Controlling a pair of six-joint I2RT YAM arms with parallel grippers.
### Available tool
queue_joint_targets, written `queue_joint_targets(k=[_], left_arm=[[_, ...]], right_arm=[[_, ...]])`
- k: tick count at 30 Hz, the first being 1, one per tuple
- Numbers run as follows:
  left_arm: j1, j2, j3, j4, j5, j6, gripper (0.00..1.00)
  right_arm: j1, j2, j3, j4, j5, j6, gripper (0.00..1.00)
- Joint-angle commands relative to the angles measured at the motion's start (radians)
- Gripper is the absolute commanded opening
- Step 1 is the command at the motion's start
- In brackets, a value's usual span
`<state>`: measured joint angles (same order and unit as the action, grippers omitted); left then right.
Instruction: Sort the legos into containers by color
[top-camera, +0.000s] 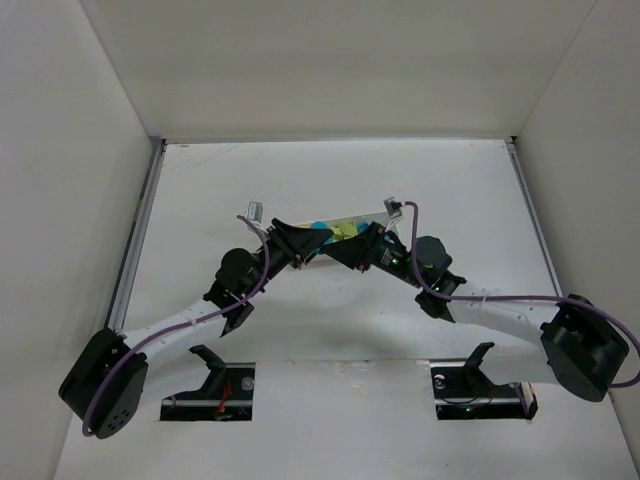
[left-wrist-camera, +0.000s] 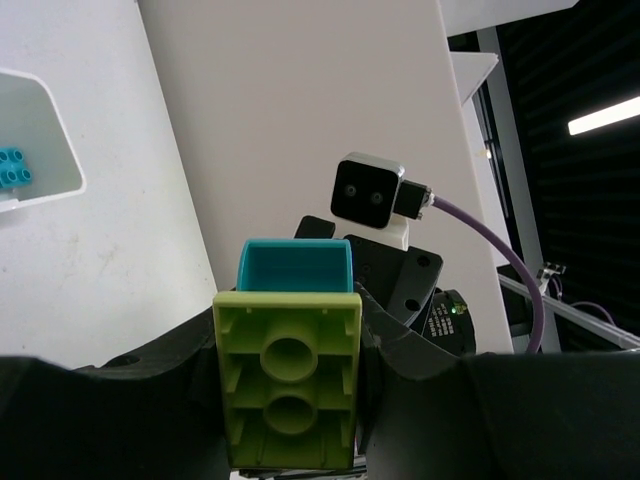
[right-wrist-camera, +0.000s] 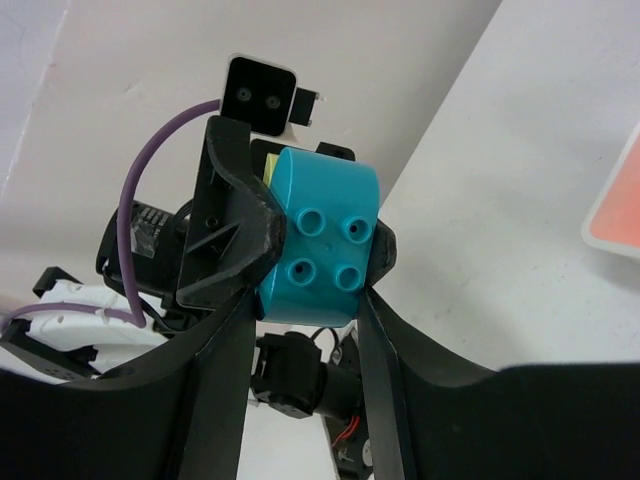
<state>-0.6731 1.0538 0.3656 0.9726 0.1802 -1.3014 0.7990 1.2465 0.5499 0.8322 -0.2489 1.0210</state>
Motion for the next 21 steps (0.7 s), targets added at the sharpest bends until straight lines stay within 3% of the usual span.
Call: queue_joint_targets(k=[1,11,21], left_arm=[[-0.013,-0.008,-0.013,0.048,0.027,-0.002,0.36],[0.042,-0.05,-0.02,-0.028,0.045,0.037,0.61],[0.07,-0.115,-0.04,-0.106,0.012,0.071,0.62]], right_arm=[[-0.004,-0.008,-0.001,0.107,0.002,-0.004,0.37],[-0.051,-0.065,-0.045,0.077,0.026,-0.002,0.35],[-0.077,-0.076,-0.071,0.076,0.034,0.004,0.35]])
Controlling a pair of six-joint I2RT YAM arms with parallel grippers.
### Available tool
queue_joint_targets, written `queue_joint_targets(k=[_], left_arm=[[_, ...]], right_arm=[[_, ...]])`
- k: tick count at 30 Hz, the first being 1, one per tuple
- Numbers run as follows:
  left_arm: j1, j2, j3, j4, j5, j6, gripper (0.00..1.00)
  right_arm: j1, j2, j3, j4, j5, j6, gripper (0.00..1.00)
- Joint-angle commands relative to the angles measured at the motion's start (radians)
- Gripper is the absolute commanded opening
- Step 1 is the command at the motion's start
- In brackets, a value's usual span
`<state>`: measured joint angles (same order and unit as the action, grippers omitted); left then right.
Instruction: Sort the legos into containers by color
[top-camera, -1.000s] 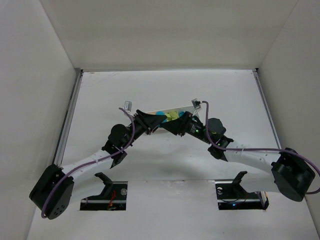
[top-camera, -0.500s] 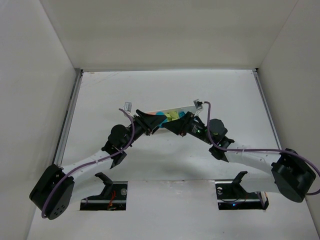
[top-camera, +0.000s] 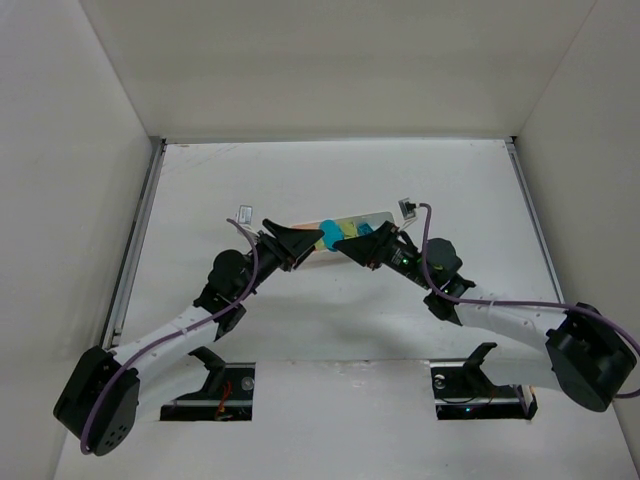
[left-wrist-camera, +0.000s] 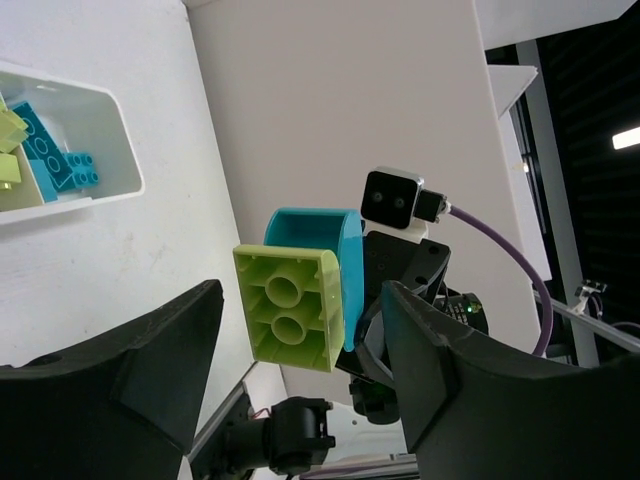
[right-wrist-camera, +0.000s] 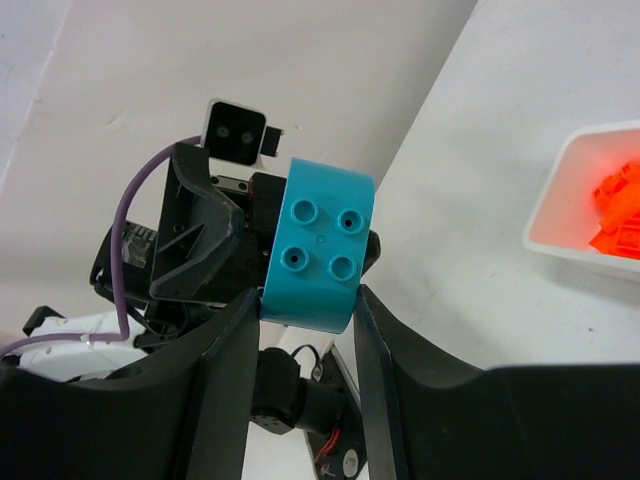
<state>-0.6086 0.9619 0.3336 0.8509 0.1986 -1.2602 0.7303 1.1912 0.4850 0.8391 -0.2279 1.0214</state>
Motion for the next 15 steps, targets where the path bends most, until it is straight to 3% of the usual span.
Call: queue_joint_targets(k=[1,15], left_arm=[[0.004,-0.023,-0.008,0.016,-0.007,0.03,0.61],[0.005,0.0,0.008,0.028,-0.01,0.036,0.3]], right_arm=[[-0.012,-0.021,-0.008,0.069,0.013,0.003,0.35],[-0.019,-0.015,-0.017,0.069,0.021,0.014,0.37]])
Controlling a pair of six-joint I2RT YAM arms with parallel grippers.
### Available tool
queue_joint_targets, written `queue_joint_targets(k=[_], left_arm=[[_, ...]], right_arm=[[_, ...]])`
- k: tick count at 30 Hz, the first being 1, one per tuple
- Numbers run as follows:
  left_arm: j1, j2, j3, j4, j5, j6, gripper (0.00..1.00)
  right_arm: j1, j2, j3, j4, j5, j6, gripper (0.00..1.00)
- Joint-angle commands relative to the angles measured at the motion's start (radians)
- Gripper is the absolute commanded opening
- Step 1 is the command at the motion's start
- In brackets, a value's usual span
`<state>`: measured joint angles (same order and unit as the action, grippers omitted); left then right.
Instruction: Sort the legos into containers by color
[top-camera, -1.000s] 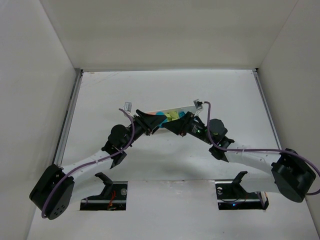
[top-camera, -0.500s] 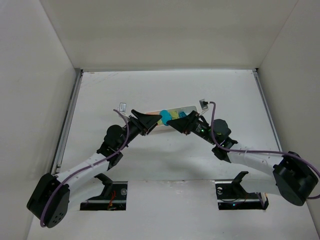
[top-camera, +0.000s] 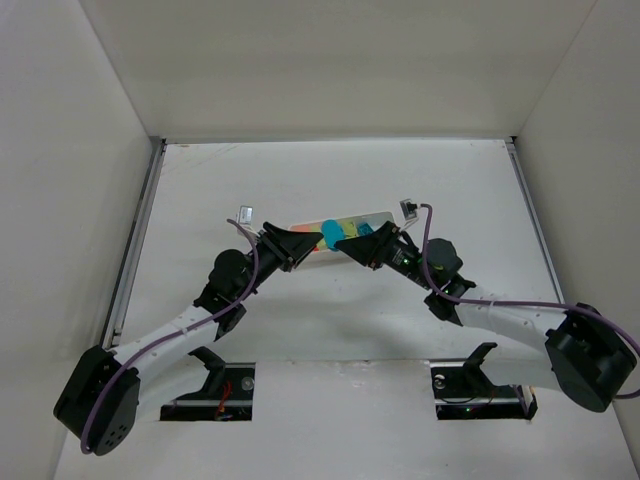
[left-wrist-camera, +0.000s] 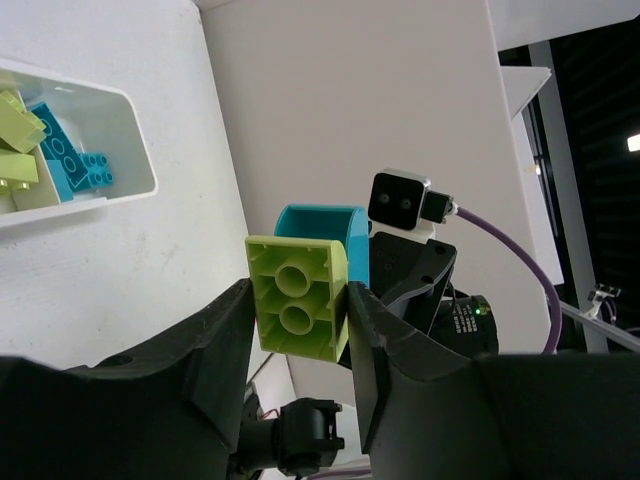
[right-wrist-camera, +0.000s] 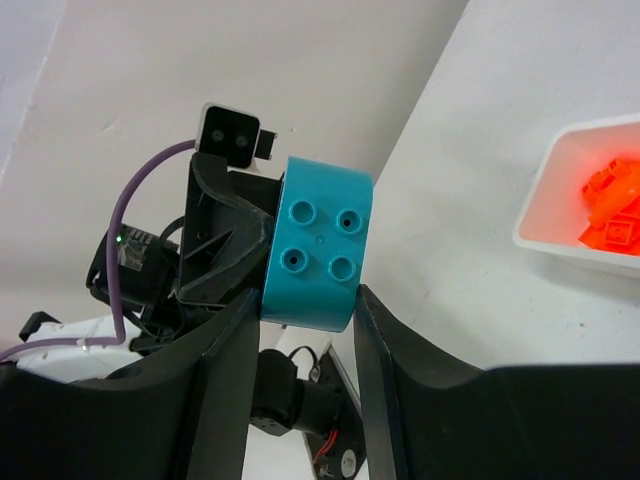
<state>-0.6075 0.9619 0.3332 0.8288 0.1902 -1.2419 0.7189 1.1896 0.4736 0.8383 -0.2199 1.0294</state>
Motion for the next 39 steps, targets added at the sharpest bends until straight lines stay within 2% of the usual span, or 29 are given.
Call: queue_joint_targets(k=[1,6,12,17,22,25,30,39], left_arm=[[0.002,0.0,0.01,0.05,-0.003,0.018,0.28],[-0.016,-0.002,0.013,0.064,-0.015,0.019,0.23],[-0.033,-0.009,0.007,0.066,-0.021,0.019,0.22],[-0.044,-0.008,-0.002,0.066,-0.02,0.022,0.21],[-0.05,0.001,-0.006,0.066,-0.015,0.025,0.2],[-0.045,-0.002,-0.016,0.052,-0.009,0.036,0.19],[-0.019,-0.025,-0.049,0.03,0.02,0.059,0.18],[0.022,-0.052,-0.033,-0.089,0.017,0.131,0.18]], right_arm=[[-0.008,-0.007,-0.006,0.07,0.014,0.009,0.38],[-0.003,0.021,0.01,0.076,0.01,0.018,0.55],[-0.003,0.044,0.039,0.084,0.011,0.017,0.61],[-0.003,0.057,0.043,0.099,0.016,0.02,0.6],[-0.006,0.076,0.053,0.104,0.016,0.015,0.43],[-0.012,0.064,0.048,0.101,0.025,0.008,0.38],[-0.095,-0.017,0.034,0.038,0.014,-0.023,0.36],[-0.233,-0.076,0.037,-0.253,0.076,-0.161,0.37]])
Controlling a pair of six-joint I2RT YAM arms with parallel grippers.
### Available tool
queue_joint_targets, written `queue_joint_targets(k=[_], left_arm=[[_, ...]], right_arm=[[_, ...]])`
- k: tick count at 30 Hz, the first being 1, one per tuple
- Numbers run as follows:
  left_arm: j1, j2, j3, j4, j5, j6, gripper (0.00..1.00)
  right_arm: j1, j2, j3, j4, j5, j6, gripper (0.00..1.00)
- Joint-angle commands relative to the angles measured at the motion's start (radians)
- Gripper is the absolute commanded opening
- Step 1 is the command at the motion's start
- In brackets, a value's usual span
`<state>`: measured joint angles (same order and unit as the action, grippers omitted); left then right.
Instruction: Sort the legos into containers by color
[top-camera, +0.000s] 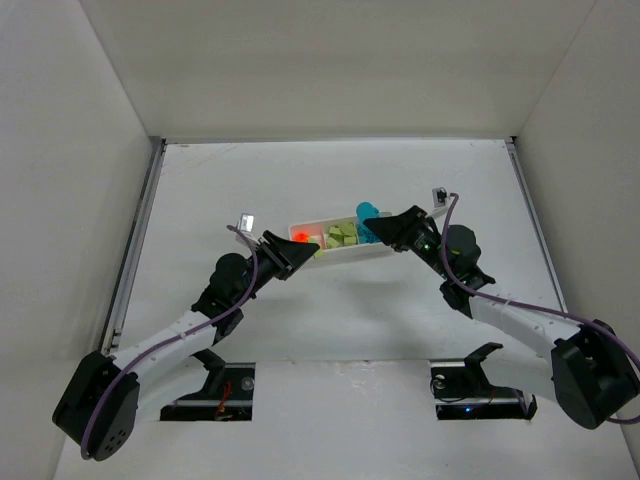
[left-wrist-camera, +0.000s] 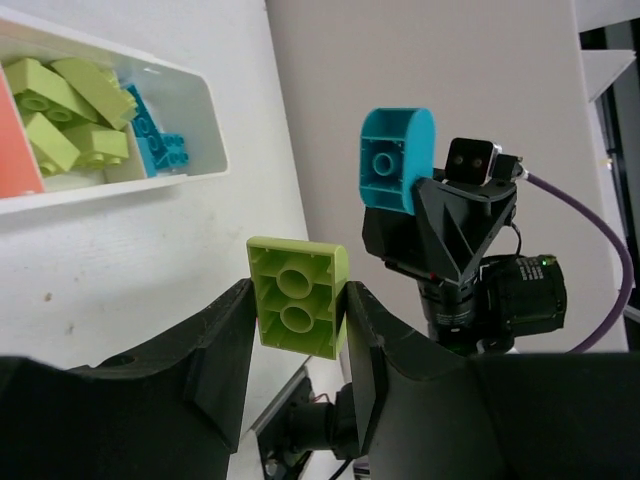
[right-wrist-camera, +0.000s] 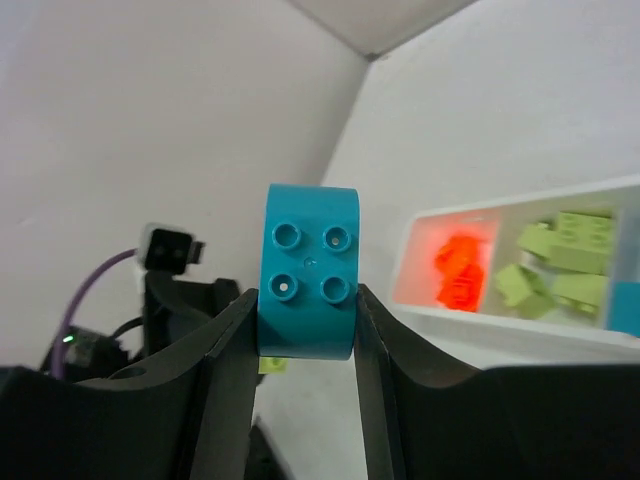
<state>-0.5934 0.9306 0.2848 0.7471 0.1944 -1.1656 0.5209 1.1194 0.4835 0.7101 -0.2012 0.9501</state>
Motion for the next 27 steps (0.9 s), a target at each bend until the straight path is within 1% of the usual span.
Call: queue_joint_targets(k=[1,6,9,11,20,23,25,27], left_arm=[[0.008,-0.01,0.027,-0.012,0.01,0.064,0.18],[-0.006,0.082,0.077,-0.002,0.008,0.101,0.19],[-0.013,0.134,0.108,0.008,0.008,0.127,0.19],[-0.018,0.16,0.123,0.014,0.005,0.144,0.19],[-0.029,0.252,0.178,0.031,0.002,0.19,0.19],[-0.029,0.274,0.195,0.031,0.002,0.201,0.19],[-0.027,0.29,0.208,0.031,0.002,0.21,0.19],[-0.027,0.307,0.221,0.031,-0.001,0.213,0.19]], right_arm=[[-0.045,-0.001,0.032,-0.165,0.083,-0.105,0.37],[-0.043,0.066,0.11,-0.351,0.224,-0.23,0.37],[-0.04,0.114,0.162,-0.426,0.305,-0.295,0.37],[-0.034,0.15,0.193,-0.463,0.333,-0.323,0.38],[-0.026,0.275,0.285,-0.517,0.388,-0.369,0.39],[-0.016,0.292,0.296,-0.523,0.42,-0.381,0.42],[-0.015,0.299,0.296,-0.515,0.431,-0.382,0.47],[-0.016,0.309,0.3,-0.506,0.431,-0.382,0.49]])
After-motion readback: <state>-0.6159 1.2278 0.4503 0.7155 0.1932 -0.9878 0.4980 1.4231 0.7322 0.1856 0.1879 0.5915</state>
